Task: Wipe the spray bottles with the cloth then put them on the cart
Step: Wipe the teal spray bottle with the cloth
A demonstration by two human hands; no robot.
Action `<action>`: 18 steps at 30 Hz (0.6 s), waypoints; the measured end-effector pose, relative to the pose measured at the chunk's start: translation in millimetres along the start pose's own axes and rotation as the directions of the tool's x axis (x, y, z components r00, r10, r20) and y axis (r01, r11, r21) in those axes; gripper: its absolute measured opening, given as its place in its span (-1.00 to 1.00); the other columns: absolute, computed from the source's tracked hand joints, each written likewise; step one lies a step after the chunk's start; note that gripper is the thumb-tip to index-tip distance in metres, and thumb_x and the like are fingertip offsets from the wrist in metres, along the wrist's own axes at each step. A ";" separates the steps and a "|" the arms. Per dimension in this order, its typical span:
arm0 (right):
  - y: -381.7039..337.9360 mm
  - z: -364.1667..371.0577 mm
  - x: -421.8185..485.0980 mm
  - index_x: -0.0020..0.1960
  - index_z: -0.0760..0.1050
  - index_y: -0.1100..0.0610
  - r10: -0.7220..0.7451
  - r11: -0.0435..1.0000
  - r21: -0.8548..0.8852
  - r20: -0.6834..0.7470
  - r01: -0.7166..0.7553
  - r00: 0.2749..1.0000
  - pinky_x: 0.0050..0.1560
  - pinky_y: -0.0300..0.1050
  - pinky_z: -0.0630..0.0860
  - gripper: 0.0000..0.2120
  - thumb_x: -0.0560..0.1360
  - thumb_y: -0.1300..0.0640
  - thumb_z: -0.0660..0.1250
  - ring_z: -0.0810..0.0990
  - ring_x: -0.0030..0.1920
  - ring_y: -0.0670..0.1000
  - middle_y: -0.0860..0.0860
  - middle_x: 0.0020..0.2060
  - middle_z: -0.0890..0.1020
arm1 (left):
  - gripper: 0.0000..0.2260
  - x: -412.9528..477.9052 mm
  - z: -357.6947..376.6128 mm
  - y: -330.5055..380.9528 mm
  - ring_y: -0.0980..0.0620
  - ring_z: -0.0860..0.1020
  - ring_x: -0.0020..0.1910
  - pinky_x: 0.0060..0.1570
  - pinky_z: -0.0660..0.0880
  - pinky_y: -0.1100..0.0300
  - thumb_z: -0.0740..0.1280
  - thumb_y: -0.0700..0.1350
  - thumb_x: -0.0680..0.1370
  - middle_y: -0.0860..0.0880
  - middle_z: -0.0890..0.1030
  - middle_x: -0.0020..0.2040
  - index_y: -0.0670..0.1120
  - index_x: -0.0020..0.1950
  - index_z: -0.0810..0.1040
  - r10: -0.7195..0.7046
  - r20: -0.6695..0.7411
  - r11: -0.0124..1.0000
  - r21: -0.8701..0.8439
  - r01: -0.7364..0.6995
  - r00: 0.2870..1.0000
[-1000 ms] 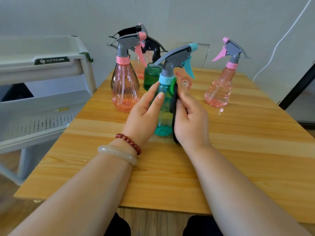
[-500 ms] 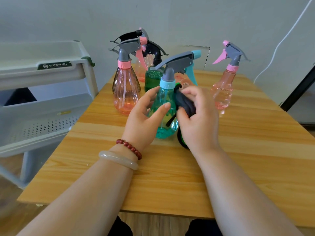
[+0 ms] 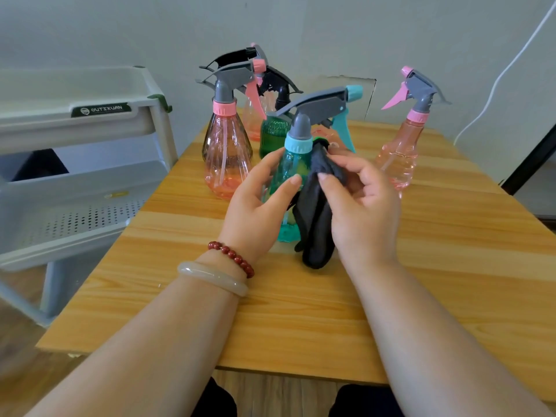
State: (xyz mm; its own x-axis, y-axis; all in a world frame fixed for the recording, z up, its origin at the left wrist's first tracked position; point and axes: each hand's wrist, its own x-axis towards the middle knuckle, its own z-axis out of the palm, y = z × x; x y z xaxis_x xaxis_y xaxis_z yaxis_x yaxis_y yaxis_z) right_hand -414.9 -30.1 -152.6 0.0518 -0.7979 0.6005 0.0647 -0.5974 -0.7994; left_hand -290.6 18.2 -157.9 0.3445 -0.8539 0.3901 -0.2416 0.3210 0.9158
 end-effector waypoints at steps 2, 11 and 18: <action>0.4 2.1 -0.3 0.07 0.57 -0.02 -0.013 0.999 0.030 -0.057 0.015 0.998 0.16 -0.18 0.51 -0.79 0.49 0.21 0.38 0.61 0.16 -0.11 -0.12 0.05 0.66 | -0.67 -0.4 1.3 -1.1 0.36 0.46 0.27 0.29 0.43 0.31 0.31 -0.09 0.63 0.29 0.51 0.24 0.21 0.33 0.37 -0.007 0.016 1.000 0.004 0.007 1.000; -2.8 14.2 -11.0 0.45 0.25 -0.07 -0.014 0.999 -0.043 0.272 0.027 0.962 0.37 -0.39 0.24 -0.59 0.65 0.19 0.16 0.30 0.41 -0.32 -0.27 0.35 0.38 | -0.60 -0.6 2.7 0.8 0.21 0.49 0.32 0.35 0.45 0.12 0.26 -0.13 0.65 0.08 0.54 0.34 -0.03 0.50 0.35 -0.026 0.016 0.995 -0.092 0.028 1.000; -1.3 12.2 -6.8 0.31 0.46 0.00 0.004 0.998 -0.065 0.094 0.003 0.996 0.29 -0.37 0.35 -0.70 0.61 0.18 0.19 0.44 0.28 -0.31 -0.20 0.22 0.53 | -0.57 -1.7 6.1 -2.0 0.20 0.44 0.28 0.35 0.42 0.13 0.29 -0.01 0.62 0.05 0.46 0.27 0.03 0.49 0.36 0.035 -0.061 0.995 0.099 -0.029 0.998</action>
State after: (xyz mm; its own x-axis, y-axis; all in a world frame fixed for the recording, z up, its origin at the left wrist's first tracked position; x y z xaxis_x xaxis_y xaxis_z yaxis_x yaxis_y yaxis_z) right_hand -403.2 -23.0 -155.4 0.1459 -0.7889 0.5969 -0.0004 -0.6034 -0.7974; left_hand -296.2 16.5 -160.9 0.3902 -0.8158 0.4268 -0.3399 0.3031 0.8903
